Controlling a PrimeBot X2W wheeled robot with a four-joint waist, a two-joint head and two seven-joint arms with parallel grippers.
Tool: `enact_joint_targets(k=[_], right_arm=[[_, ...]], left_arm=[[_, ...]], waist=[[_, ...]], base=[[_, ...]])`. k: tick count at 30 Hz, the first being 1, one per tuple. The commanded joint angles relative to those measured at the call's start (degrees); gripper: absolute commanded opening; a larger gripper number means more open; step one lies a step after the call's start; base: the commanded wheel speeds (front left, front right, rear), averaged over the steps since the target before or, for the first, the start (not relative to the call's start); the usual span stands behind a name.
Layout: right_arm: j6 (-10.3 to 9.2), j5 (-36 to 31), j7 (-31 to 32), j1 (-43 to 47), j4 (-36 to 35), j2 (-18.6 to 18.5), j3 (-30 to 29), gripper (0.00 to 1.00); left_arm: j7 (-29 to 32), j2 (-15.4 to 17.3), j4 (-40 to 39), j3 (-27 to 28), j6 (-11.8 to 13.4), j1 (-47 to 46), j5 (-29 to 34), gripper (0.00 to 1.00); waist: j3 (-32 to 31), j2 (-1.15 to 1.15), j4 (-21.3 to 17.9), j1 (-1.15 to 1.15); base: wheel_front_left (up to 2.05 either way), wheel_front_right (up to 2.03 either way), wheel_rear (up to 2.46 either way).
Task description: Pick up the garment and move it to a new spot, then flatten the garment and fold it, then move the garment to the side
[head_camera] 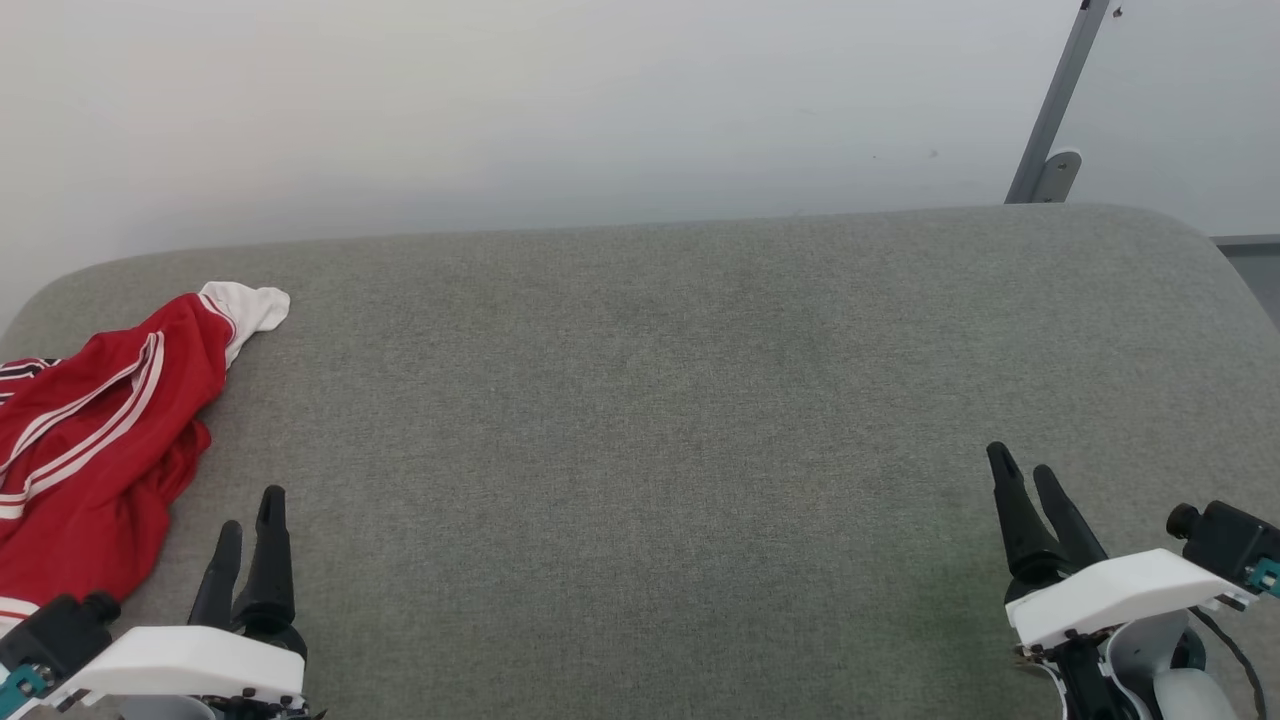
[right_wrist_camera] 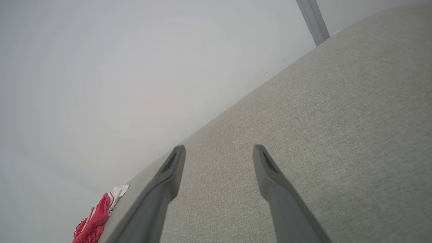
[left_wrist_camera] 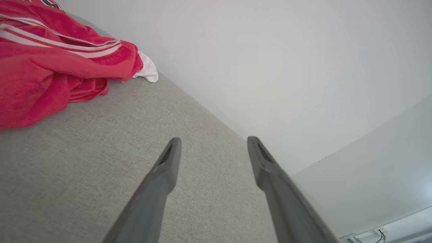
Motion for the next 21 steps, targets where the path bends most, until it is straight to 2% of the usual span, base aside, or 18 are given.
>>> enact_joint_targets(k=[1, 21], right_arm=[[0.00, -2.21, -0.58, -1.53, -0.84, -0.40, 0.15, 1.00], [0.00, -12.79, -1.71, -1.23, -1.91, -0.49, 0.79, 1.00]], left_arm=[[-0.76, 0.70, -1.00, -0.16, -0.33, 0.18, 2.10, 1.00], [-3.79, 2.55, -1.97, -1.33, -0.68, 1.81, 10.82, 1.00]], waist=[[-0.05, 0.00, 0.00, 0.00], [-0.53, 0.00, -0.03, 0.00]], base=[[0.00, 0.00, 0.00], [0.00, 0.00, 0.00]])
